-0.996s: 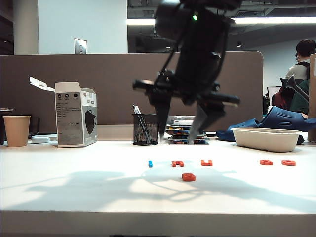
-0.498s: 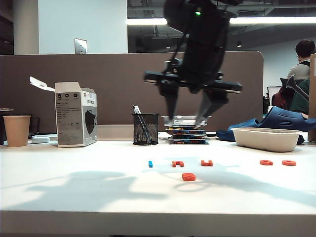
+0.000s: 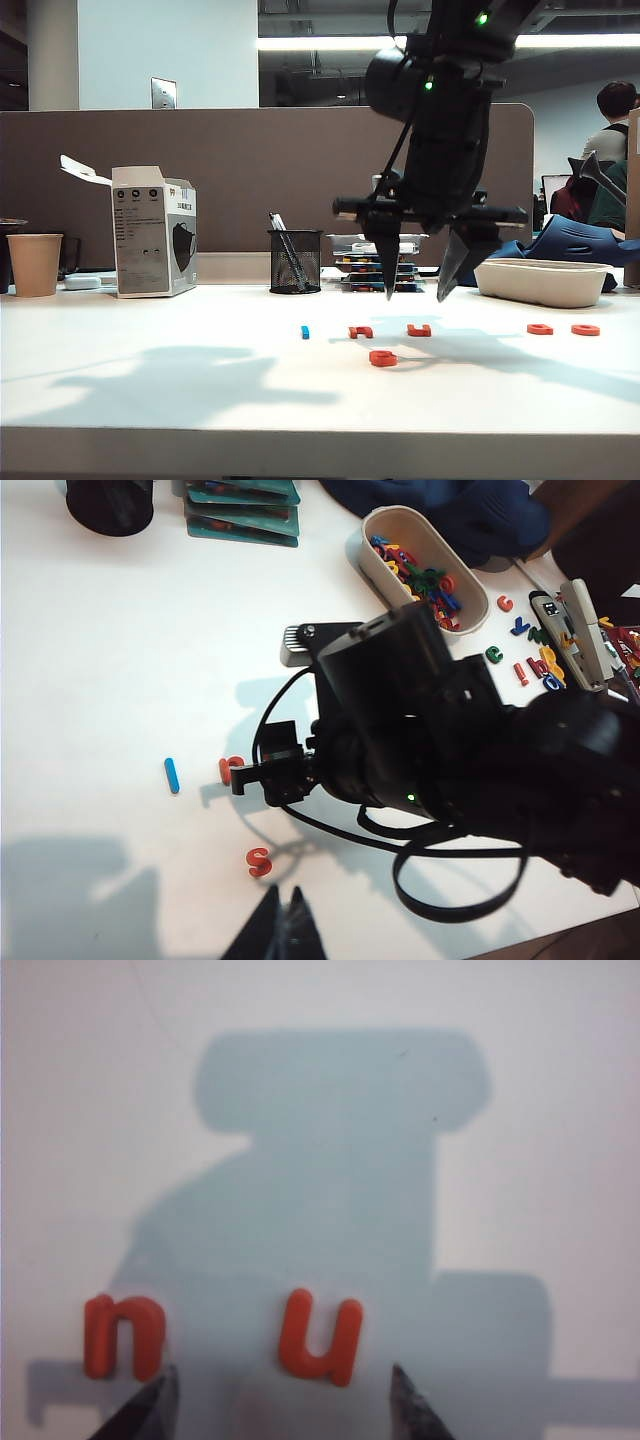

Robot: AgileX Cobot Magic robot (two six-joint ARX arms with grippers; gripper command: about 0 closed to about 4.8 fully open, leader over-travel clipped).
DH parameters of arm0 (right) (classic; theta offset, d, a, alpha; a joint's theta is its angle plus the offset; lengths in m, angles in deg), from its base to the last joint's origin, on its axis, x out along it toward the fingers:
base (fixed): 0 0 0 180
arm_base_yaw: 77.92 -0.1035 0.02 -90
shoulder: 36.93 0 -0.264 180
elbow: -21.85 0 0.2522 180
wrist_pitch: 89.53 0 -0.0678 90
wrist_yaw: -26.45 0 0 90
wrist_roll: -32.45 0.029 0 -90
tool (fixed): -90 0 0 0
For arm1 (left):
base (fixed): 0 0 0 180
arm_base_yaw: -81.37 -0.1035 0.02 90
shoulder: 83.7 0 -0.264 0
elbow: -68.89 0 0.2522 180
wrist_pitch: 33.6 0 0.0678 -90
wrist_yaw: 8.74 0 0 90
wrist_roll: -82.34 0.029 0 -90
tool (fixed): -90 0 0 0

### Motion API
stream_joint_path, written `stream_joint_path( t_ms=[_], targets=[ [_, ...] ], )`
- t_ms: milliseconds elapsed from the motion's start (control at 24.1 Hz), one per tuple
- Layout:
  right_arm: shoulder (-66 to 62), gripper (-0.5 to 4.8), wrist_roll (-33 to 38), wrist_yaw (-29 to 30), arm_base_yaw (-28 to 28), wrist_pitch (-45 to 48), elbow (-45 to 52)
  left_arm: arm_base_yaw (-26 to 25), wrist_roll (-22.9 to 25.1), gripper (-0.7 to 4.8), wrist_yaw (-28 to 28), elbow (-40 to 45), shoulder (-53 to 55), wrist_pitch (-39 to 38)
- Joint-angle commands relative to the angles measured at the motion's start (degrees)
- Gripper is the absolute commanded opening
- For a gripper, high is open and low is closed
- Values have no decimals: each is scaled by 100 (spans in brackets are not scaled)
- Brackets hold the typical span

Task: Select the appropriate letters from the row of letter magnets placed on the table to arrange into the word "sun".

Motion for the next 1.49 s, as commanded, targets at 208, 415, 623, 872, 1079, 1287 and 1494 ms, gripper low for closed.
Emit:
stream_joint_path(
  t_ms=[208,415,623,872,1079,1287,1494],
  targets=[
    [-192,267,59,33,74,166,-35,7,4,-5,11,-26,-22,39],
    [-365,266,59,37,74,229,-35,7,4,-5,13,-26,-22,39],
    [-481,266,59,35,74,229,-35,7,4,-5,15,-26,-22,42],
    [-494,265,186,129,70,-15,-33,7,4,-5,22,-26,-22,42],
    [-494,264,188,120,66,-116,-33,7,4,-5,24,-26,-22,42],
    [-494,203,188,122,66,-170,-33,7,4,-5,24,-26,-22,42],
    [-494,165,188,122,63,-197,-33,7,4,-5,24,-26,-22,42]
  ],
)
